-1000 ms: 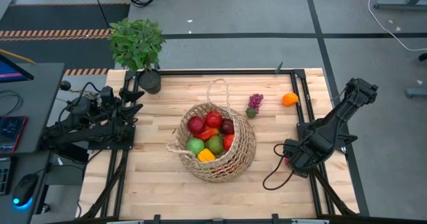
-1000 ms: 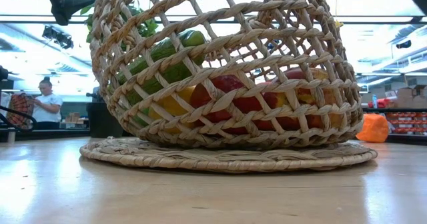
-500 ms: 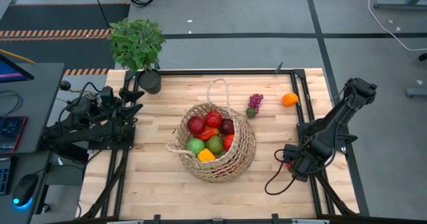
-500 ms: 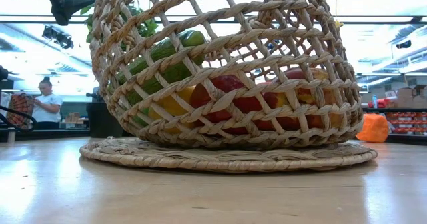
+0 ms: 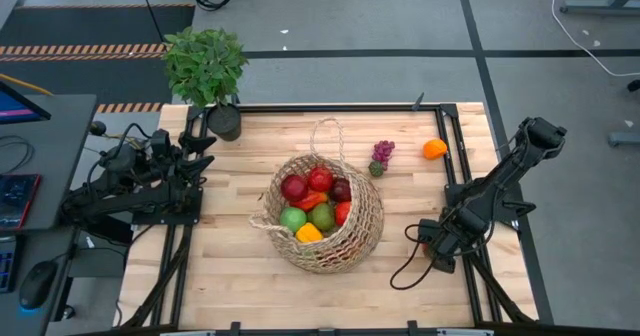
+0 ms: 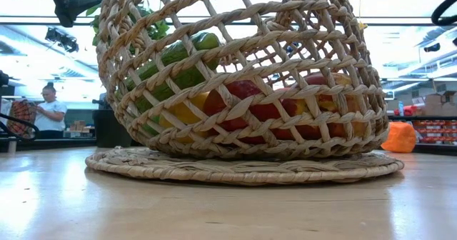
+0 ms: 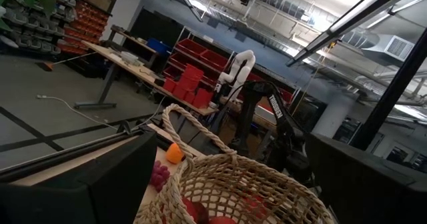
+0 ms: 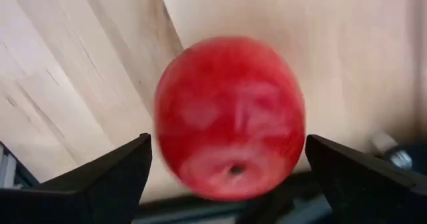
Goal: Build produce basket
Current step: Put the red apple into the brown basket
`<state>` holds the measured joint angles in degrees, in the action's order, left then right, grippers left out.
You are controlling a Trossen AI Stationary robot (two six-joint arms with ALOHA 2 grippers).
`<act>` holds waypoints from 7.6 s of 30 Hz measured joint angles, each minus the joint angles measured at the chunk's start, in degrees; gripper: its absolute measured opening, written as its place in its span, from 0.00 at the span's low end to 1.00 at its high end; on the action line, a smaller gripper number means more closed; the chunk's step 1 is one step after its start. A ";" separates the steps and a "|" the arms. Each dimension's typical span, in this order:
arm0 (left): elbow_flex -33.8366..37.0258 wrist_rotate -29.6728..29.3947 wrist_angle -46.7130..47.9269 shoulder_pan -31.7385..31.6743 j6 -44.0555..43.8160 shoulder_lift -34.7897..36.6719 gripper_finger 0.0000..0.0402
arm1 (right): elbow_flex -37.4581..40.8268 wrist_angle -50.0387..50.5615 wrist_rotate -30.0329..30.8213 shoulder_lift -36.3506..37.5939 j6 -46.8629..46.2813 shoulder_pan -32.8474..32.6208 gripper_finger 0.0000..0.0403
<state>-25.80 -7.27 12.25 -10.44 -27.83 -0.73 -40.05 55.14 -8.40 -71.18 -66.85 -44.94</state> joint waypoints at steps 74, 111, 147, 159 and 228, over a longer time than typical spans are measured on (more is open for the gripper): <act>0.00 0.00 0.01 0.01 0.00 0.00 0.97 | -23.65 -56.42 -13.29 2.71 -8.08 36.75 0.93; 0.00 -0.01 0.00 0.00 0.01 0.00 0.97 | -23.63 -76.57 15.01 1.77 107.29 38.16 0.93; 0.00 -0.02 0.00 0.00 0.01 0.00 0.97 | -23.59 -48.19 28.06 1.76 -18.37 44.68 0.95; 0.00 -0.02 0.00 0.02 0.02 0.00 0.97 | -23.59 -48.13 28.21 1.77 -7.35 44.78 0.96; -0.02 -0.01 0.02 0.01 0.02 0.00 0.97 | -85.41 8.71 10.42 -44.66 67.21 39.43 0.99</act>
<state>-25.82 -7.28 12.27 -10.42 -27.81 -0.73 -125.46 63.85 2.02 -115.84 0.36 -5.51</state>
